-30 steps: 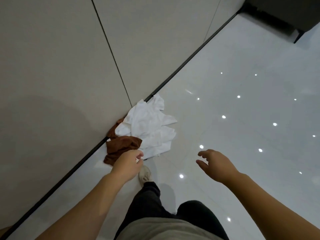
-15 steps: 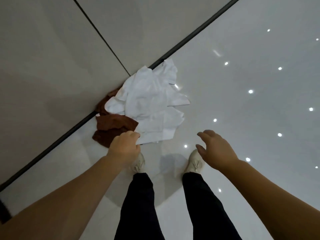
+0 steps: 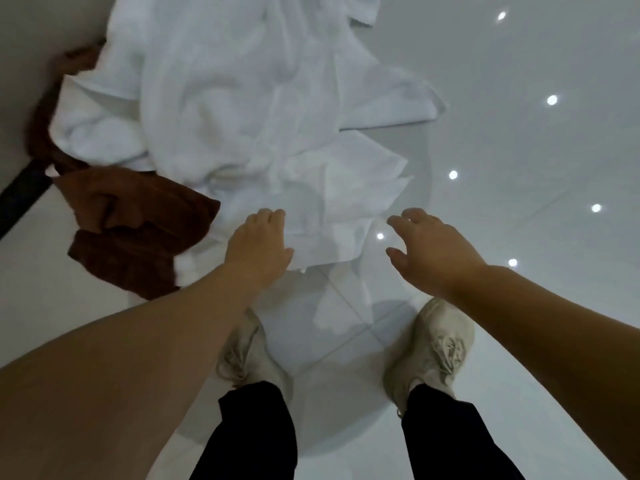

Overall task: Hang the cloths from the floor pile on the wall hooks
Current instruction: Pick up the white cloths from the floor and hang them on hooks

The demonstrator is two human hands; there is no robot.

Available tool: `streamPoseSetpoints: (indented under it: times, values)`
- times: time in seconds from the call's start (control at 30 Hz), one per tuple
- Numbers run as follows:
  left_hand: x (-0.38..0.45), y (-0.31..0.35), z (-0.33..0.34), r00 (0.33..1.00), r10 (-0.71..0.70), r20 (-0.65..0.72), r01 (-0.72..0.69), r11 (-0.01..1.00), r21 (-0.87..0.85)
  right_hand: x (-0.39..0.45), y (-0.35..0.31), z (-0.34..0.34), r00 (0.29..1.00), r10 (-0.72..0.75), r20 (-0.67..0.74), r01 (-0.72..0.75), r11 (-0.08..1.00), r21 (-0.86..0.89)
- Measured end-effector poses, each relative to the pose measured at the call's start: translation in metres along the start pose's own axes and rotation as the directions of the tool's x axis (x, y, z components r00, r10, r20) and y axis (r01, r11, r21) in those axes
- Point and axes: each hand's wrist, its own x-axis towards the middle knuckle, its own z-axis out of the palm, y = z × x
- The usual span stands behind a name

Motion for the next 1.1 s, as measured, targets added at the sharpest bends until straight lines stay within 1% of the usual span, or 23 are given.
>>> streamPoseSetpoints:
  times: [0.13,0.17,0.23,0.3,0.33,0.37,0.43,0.5,0.6,0.67,0.83,0.93,1.1]
  values:
    - [0.046,-0.002,0.042,0.997,0.072,-0.037,-0.068,0.993,0.097,0.031,0.014,0.035,0.999,-0.005,-0.036,0.007,0.998,0.058]
    - [0.054,-0.001,0.049,0.994,0.088,-0.067,-0.079,0.988,0.131,0.036,0.017,0.040,0.999,-0.003,-0.043,0.006,0.998,0.062]
    - [0.067,0.000,0.059,0.970,0.146,-0.196,-0.116,0.981,0.154,0.040,0.024,0.047,0.999,-0.002,-0.052,0.006,0.997,0.074]
    - [0.073,-0.001,0.059,0.918,0.177,-0.354,-0.156,0.984,0.087,0.040,0.028,0.049,0.999,0.000,-0.052,0.005,0.996,0.091]
    - [0.073,0.000,0.054,0.910,0.182,-0.373,-0.185,0.982,0.027,0.038,0.030,0.048,0.999,0.001,-0.050,0.003,0.995,0.096]
    - [0.071,0.001,0.047,0.914,0.180,-0.364,-0.206,0.978,-0.035,0.036,0.030,0.046,0.999,0.005,-0.047,0.000,0.995,0.099]
    - [0.063,0.003,0.028,0.941,0.177,-0.289,-0.223,0.965,-0.137,0.026,0.028,0.038,0.999,0.012,-0.033,-0.008,0.994,0.109]
    - [0.049,0.004,0.006,0.945,0.222,-0.242,-0.267,0.949,-0.171,0.011,0.022,0.024,1.000,0.019,-0.017,-0.017,0.993,0.118]
    - [0.009,0.014,-0.042,0.936,0.280,-0.212,-0.325,0.919,-0.223,-0.020,0.007,-0.009,1.000,0.018,-0.007,-0.017,0.991,0.132]
    - [-0.024,0.024,-0.083,0.921,0.286,-0.265,-0.358,0.890,-0.284,-0.046,-0.005,-0.039,1.000,0.013,-0.022,-0.010,0.989,0.148]
    - [-0.125,0.046,-0.201,0.885,0.212,-0.414,-0.406,0.786,-0.466,-0.139,-0.045,-0.130,0.996,-0.004,-0.084,0.022,0.977,0.210]
    - [-0.195,0.058,-0.280,0.873,0.178,-0.453,-0.423,0.739,-0.524,-0.206,-0.077,-0.192,0.987,-0.030,-0.157,0.070,0.964,0.258]
    - [-0.318,0.075,-0.411,0.825,0.168,-0.539,-0.496,0.671,-0.551,-0.318,-0.133,-0.296,0.946,-0.056,-0.320,0.165,0.932,0.324]
